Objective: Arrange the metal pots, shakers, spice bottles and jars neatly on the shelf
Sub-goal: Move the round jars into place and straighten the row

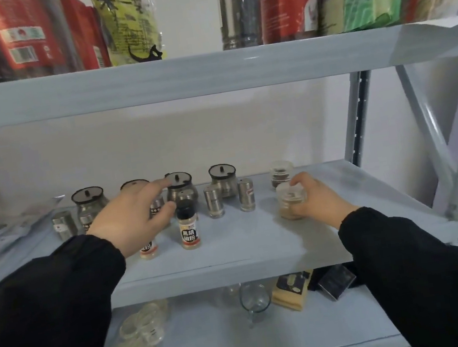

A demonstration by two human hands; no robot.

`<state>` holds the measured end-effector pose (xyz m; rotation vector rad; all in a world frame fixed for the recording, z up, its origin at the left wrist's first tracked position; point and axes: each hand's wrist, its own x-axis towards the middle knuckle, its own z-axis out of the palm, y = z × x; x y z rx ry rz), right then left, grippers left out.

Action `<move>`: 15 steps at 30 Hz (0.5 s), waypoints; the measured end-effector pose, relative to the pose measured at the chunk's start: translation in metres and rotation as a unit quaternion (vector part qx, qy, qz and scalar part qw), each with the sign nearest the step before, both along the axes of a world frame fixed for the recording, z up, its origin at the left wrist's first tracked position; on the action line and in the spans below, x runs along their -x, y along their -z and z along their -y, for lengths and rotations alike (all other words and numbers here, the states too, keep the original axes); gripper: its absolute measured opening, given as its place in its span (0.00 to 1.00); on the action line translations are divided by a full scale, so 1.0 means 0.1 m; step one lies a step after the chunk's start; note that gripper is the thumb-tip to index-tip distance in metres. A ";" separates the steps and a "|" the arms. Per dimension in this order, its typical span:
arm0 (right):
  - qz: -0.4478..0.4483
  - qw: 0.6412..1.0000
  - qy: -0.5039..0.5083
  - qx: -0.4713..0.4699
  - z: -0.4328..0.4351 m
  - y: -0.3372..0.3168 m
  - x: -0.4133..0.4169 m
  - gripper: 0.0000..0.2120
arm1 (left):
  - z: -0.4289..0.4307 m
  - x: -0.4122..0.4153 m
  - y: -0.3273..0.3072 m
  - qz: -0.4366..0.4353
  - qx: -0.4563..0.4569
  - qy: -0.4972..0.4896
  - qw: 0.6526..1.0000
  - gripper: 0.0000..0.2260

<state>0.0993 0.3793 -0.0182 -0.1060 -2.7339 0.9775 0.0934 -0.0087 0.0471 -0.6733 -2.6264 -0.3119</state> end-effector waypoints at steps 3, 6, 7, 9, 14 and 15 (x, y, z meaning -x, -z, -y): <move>-0.010 0.998 -0.062 0.015 0.19 0.03 -0.12 0.29 | -0.04 -0.03 -0.01 0.006 0.003 -0.009 1.000 0.25; -0.031 0.994 -0.106 0.022 0.47 0.07 -0.19 0.29 | -0.08 -0.05 -0.04 0.014 -0.001 -0.018 1.000 0.25; -0.033 0.993 -0.114 0.020 0.56 0.08 -0.19 0.29 | -0.09 -0.06 -0.05 0.014 0.002 -0.021 1.000 0.25; -0.031 0.991 -0.125 0.017 0.70 0.08 -0.19 0.30 | -0.12 -0.07 -0.06 0.011 0.011 -0.025 1.000 0.25; -0.011 0.990 -0.139 0.024 0.75 0.08 -0.22 0.27 | -0.15 -0.07 -0.07 0.019 0.014 -0.020 1.000 0.25; -0.011 0.990 -0.141 0.024 0.73 0.07 -0.24 0.27 | -0.15 -0.07 -0.07 0.021 0.016 -0.019 0.999 0.25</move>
